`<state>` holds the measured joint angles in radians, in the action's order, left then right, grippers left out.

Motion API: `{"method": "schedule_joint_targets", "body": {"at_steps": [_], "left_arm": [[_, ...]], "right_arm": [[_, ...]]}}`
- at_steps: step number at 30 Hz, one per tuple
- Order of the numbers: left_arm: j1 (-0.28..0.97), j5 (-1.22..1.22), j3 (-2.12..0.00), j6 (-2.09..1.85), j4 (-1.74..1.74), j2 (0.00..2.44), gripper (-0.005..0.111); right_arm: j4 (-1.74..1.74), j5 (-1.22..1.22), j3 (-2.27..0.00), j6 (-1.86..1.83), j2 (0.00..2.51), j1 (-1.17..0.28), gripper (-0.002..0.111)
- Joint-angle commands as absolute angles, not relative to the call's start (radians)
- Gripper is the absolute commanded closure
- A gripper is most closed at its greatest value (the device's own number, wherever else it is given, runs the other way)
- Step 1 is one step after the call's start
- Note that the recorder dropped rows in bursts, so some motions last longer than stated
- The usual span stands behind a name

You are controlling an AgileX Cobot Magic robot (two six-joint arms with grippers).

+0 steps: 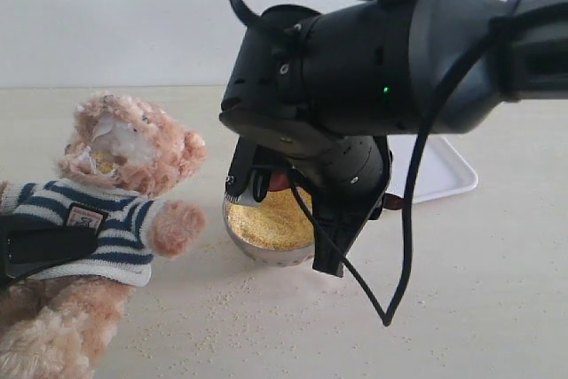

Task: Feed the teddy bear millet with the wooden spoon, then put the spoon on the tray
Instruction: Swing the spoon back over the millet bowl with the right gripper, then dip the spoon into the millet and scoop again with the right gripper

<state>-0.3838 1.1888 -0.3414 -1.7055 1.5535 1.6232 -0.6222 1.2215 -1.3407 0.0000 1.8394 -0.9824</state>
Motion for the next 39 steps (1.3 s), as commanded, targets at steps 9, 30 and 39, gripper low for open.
{"method": "schedule_joint_targets", "body": {"at_steps": [9,30,39], "left_arm": [[-0.386,1.221,-0.350,-1.712,1.563,1.622,0.102],[-0.386,1.221,-0.350,-1.712,1.563,1.622,0.102],[-0.386,1.221,-0.350,-1.712,1.563,1.622,0.102]], "right_arm": [[-0.733,1.221,-1.337,-0.031,1.896,-0.987,0.107],[-0.743,1.221,-1.337,-0.033,1.953,-0.987,0.107],[-0.724,1.221,-1.337,-0.025,1.987,-1.008,0.107]]}}
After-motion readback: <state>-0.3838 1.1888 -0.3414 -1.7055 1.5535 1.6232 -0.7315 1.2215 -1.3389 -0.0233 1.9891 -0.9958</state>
